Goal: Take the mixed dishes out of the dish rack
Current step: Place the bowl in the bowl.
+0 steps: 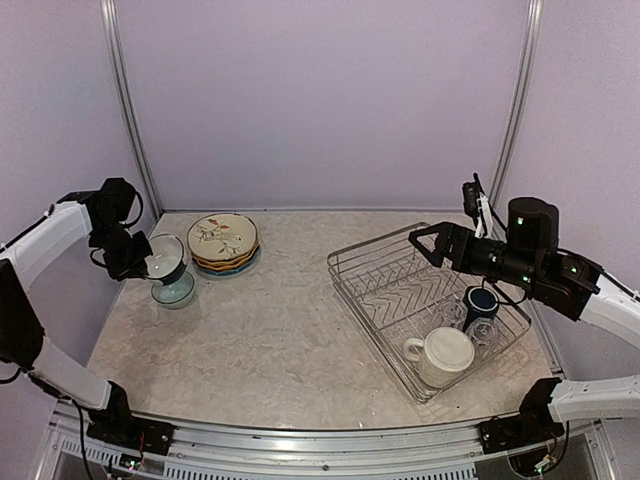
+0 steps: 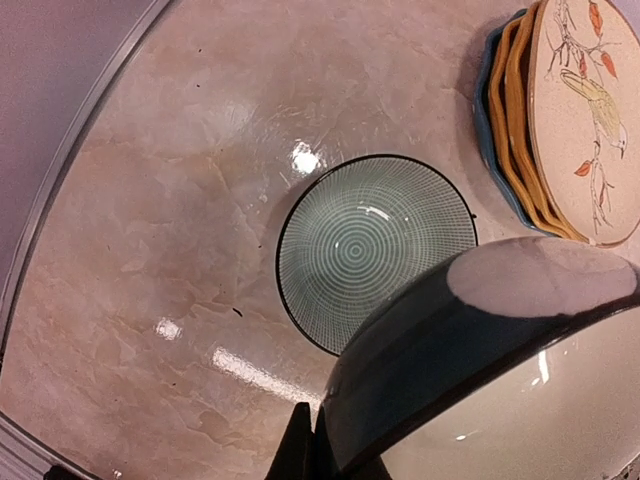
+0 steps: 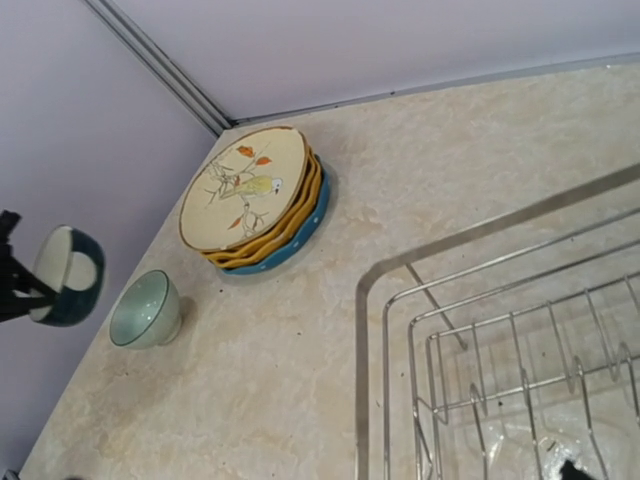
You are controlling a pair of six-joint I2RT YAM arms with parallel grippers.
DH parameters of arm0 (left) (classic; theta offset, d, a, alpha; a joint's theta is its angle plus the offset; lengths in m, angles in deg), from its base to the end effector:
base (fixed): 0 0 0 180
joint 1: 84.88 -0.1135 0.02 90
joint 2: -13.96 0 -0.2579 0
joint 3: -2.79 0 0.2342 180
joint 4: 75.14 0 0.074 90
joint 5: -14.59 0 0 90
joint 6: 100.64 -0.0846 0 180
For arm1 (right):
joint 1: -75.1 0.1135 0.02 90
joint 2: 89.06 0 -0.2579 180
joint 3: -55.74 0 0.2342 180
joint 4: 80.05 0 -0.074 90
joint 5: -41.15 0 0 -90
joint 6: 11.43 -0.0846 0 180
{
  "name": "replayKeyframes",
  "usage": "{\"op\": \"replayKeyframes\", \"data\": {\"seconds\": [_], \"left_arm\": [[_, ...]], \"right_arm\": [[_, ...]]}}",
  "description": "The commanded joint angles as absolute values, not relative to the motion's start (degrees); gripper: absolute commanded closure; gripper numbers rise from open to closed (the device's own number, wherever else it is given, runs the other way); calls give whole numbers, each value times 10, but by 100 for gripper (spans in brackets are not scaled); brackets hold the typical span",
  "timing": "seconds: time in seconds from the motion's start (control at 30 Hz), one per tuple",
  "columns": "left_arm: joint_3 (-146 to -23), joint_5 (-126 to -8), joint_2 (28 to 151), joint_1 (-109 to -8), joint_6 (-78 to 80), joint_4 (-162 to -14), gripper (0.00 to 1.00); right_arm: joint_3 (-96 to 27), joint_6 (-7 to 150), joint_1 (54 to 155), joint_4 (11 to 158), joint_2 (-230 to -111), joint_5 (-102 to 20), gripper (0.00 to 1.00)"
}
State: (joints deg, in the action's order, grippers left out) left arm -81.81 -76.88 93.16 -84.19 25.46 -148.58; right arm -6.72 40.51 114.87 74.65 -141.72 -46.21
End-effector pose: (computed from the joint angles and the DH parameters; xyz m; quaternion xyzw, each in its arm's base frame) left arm 0.2641 -0.0010 0.2418 -0.3009 0.9344 -0.0482 0.1847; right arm 0.1874 0.1611 0.3160 -0.0258 0.7955 0.3944 0.4593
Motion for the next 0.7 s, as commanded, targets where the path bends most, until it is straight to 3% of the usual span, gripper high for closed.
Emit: {"op": "replayKeyframes", "data": {"seconds": [0.0,0.3,0.67], "left_arm": [[-832,-781,966,-845,280,-1433,100],[-837,-809,1061,-844,322,-1417,100],[-806,-800,1074,-845,332,-1399,100]], "right_arm": [[-54,395,1147,742,-1401,-473,0],[-47,392,1147,741,-1396,-472,0],[-38,388,1147,758,-1405,-467,0]]}}
